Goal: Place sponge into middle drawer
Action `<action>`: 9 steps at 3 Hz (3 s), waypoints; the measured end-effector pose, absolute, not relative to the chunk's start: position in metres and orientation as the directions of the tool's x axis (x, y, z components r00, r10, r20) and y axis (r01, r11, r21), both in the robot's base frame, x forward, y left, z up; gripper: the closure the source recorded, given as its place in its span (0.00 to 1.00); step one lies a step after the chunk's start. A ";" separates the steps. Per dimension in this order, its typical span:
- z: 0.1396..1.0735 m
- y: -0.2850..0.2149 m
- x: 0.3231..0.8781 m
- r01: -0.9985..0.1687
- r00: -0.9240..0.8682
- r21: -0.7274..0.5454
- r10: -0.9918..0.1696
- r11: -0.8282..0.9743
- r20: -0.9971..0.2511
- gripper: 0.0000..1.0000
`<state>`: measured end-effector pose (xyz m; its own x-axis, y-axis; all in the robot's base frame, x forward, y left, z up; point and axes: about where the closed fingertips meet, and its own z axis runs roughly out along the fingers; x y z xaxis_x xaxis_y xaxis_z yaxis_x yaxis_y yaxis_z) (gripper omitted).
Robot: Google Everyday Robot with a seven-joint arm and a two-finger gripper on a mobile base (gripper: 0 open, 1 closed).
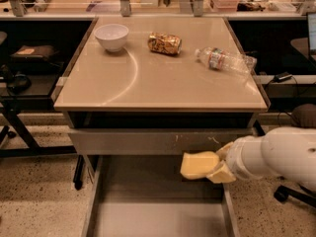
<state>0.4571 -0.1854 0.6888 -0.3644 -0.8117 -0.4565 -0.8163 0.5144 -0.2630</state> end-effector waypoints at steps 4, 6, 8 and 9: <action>0.524 -0.176 0.471 -0.788 -0.466 -0.165 -0.749 0.594 -0.472 1.00; 0.468 -0.181 0.507 -0.734 -0.575 0.048 -0.581 0.678 -0.576 1.00; 0.418 -0.180 0.502 -0.677 -0.710 0.212 -0.548 0.705 -0.442 1.00; 0.405 -0.171 0.481 -0.717 -0.680 0.186 -0.617 0.671 -0.396 1.00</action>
Offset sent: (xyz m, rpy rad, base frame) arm 0.0109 0.0249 -0.2356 0.0362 0.1400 -0.1181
